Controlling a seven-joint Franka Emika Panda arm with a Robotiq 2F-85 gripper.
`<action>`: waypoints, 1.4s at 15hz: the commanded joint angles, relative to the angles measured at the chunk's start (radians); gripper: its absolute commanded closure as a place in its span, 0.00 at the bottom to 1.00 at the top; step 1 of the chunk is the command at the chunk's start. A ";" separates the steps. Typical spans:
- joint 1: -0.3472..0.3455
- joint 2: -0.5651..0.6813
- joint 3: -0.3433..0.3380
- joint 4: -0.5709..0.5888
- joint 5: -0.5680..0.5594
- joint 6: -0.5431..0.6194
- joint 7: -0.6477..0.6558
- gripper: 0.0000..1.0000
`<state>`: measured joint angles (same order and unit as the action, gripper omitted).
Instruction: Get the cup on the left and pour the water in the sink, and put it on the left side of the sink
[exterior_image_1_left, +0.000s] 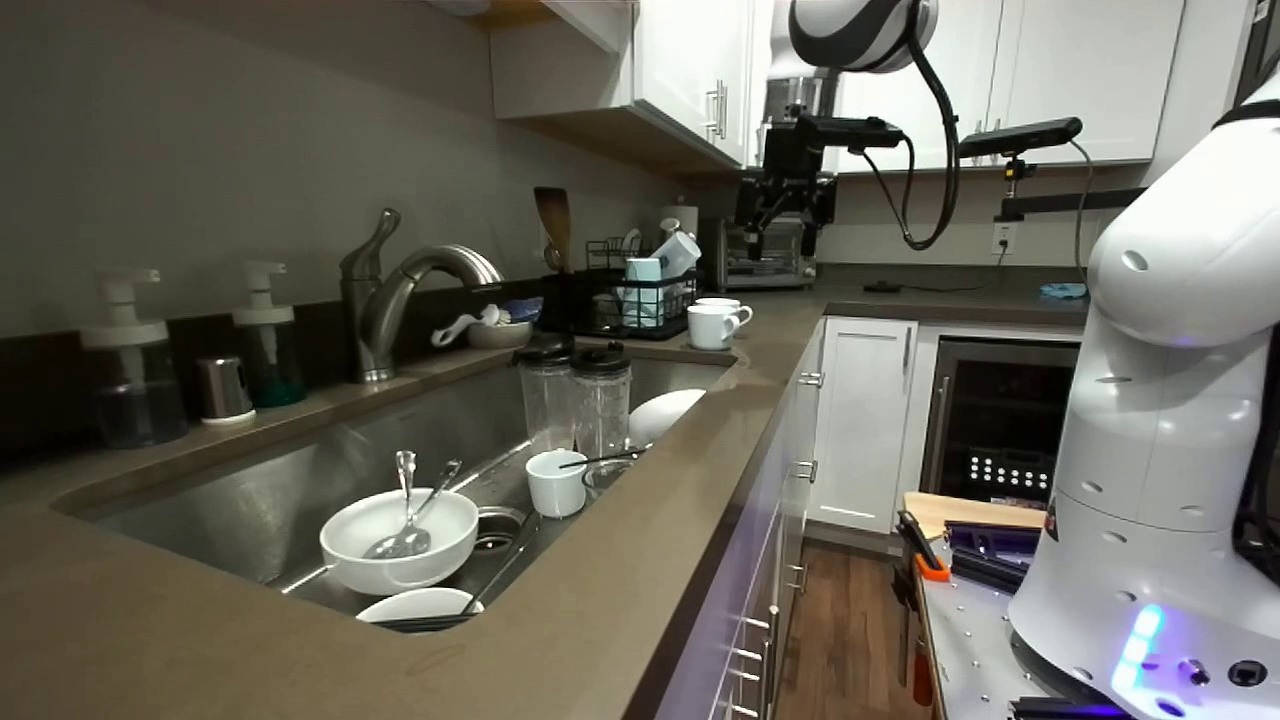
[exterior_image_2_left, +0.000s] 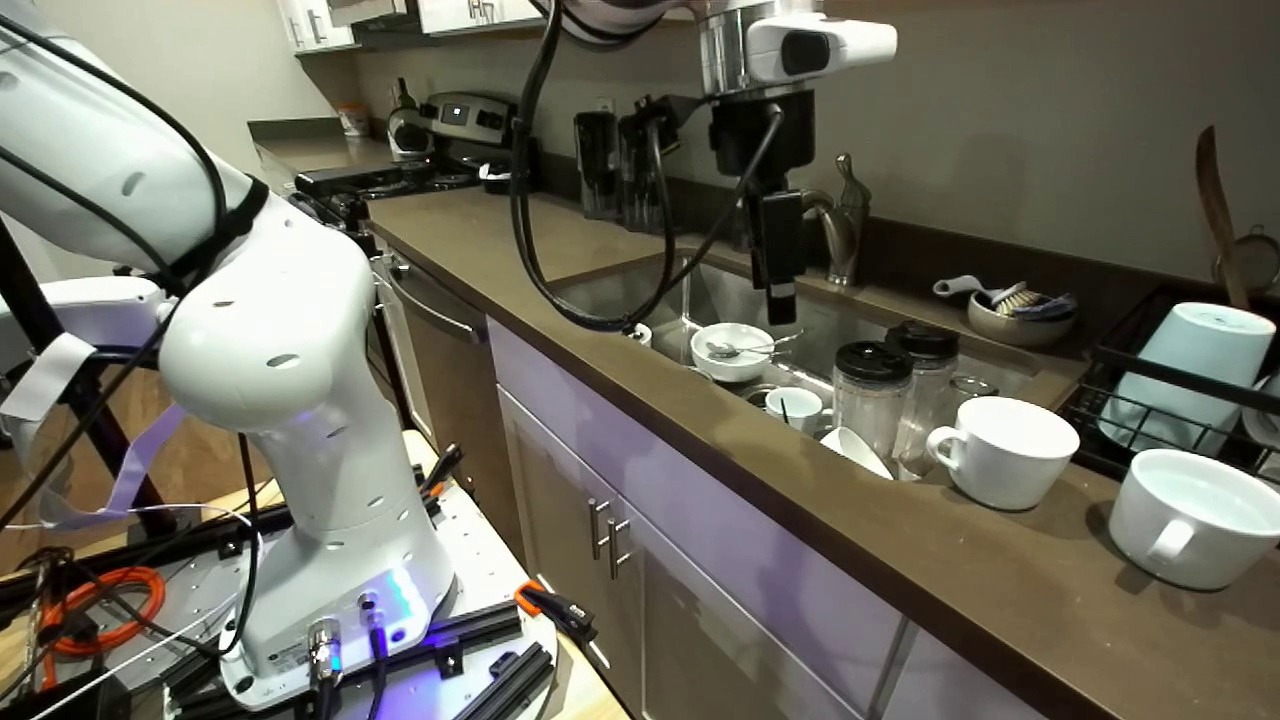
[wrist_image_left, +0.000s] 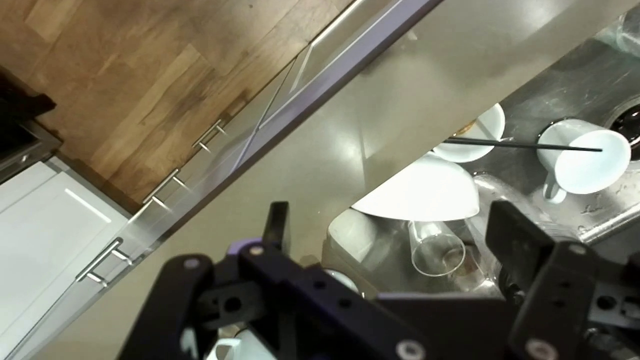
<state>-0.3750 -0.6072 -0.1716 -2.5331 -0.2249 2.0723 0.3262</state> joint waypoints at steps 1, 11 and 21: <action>-0.024 0.064 -0.006 0.012 -0.048 0.103 -0.016 0.00; -0.019 0.212 -0.148 0.042 -0.002 0.320 -0.199 0.00; -0.031 0.244 -0.158 0.041 0.007 0.366 -0.229 0.00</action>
<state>-0.3893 -0.3655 -0.3459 -2.4950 -0.2281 2.4412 0.1057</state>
